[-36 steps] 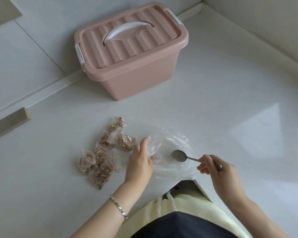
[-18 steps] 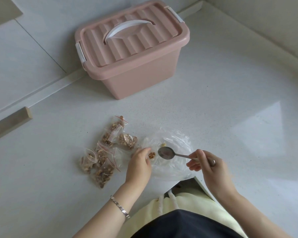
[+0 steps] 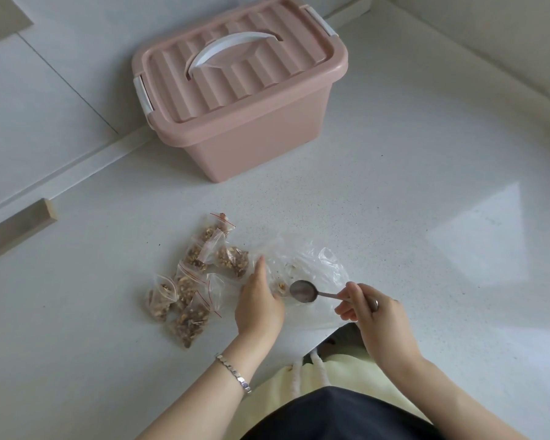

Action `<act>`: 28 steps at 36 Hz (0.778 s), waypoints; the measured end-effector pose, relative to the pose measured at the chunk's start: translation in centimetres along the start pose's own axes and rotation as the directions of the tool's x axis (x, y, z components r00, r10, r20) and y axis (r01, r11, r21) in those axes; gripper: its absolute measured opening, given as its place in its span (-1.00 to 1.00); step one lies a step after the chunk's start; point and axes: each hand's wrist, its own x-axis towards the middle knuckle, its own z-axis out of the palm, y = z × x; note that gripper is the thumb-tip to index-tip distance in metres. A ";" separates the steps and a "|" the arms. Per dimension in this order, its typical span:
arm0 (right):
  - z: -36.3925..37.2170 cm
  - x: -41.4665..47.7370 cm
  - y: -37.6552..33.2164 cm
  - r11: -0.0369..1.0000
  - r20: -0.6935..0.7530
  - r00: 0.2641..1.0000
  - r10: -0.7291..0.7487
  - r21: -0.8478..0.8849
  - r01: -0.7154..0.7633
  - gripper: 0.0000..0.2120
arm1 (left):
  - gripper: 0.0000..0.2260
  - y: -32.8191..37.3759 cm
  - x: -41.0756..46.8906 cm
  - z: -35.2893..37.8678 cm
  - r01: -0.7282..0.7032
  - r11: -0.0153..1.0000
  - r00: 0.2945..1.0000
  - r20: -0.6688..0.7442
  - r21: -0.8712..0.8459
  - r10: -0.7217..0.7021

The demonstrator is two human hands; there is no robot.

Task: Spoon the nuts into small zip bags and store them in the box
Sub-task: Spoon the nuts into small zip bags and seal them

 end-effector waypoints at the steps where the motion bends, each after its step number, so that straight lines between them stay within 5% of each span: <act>1: 0.0 0.1 0.0 0.999 -0.007 1.000 0.020 0.030 -0.019 -0.72 | -0.43 0.1 0.0 0.0 0.010 1.000 1.000 -0.004 -0.013 -0.010; 12: -0.1 1.0 0.2 0.998 0.018 1.000 0.023 0.060 -0.024 -0.71 | -0.52 1.3 1.2 1.2 0.014 0.988 0.992 -0.121 -0.156 -0.033; 19: -0.3 1.1 0.0 0.995 -0.018 0.999 0.028 0.101 -0.026 -0.70 | -0.45 0.9 0.8 0.9 -0.078 0.961 0.996 -0.071 -0.264 0.061; 28: 0.6 1.7 0.4 0.980 -0.014 0.998 0.060 0.191 -0.056 -0.72 | -0.45 0.1 0.6 0.6 0.009 0.931 0.997 -0.070 -0.366 -0.037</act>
